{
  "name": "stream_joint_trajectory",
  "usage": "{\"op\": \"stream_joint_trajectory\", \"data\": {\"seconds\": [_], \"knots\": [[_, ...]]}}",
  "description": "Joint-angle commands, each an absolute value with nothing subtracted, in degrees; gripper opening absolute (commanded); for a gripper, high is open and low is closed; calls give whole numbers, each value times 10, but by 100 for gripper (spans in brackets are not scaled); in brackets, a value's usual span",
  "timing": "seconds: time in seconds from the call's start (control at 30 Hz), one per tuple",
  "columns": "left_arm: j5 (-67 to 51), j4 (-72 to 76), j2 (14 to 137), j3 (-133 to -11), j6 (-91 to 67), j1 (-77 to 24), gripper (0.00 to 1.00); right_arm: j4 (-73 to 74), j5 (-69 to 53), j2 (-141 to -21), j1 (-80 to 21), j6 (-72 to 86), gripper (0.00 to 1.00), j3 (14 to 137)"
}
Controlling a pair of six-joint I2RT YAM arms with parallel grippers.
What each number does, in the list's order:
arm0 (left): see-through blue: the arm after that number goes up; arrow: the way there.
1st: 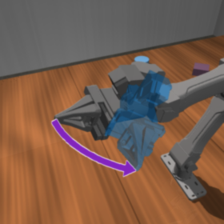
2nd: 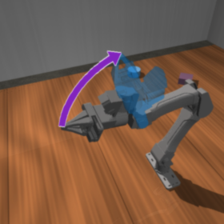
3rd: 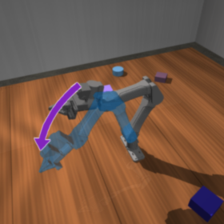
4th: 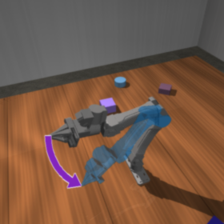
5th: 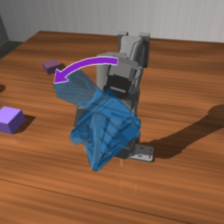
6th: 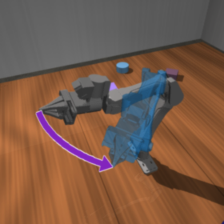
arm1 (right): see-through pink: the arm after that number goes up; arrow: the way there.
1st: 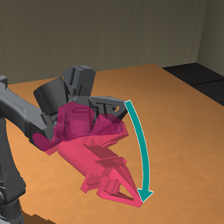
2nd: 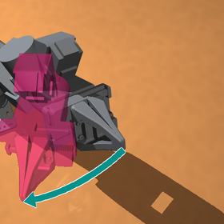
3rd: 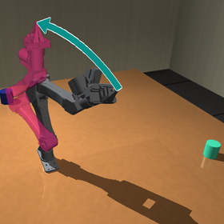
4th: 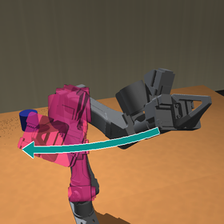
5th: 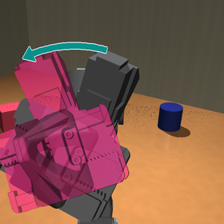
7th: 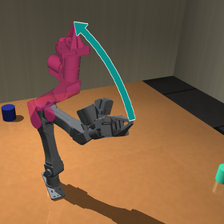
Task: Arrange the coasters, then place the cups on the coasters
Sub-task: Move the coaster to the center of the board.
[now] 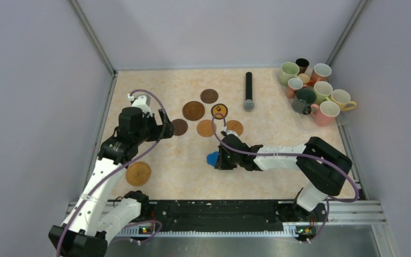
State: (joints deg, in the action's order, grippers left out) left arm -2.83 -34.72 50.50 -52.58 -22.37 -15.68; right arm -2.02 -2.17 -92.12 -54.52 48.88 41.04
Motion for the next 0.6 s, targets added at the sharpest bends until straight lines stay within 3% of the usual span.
{"op": "stream_joint_trajectory", "data": {"seconds": [0.0,0.57], "knots": [[-18,-328,496,-524,-221,-156,99,-14,59,-935,-546,454,0,440],[-20,-328,494,-523,-221,-156,99,-35,68,-958,-494,376,0,467]]}}
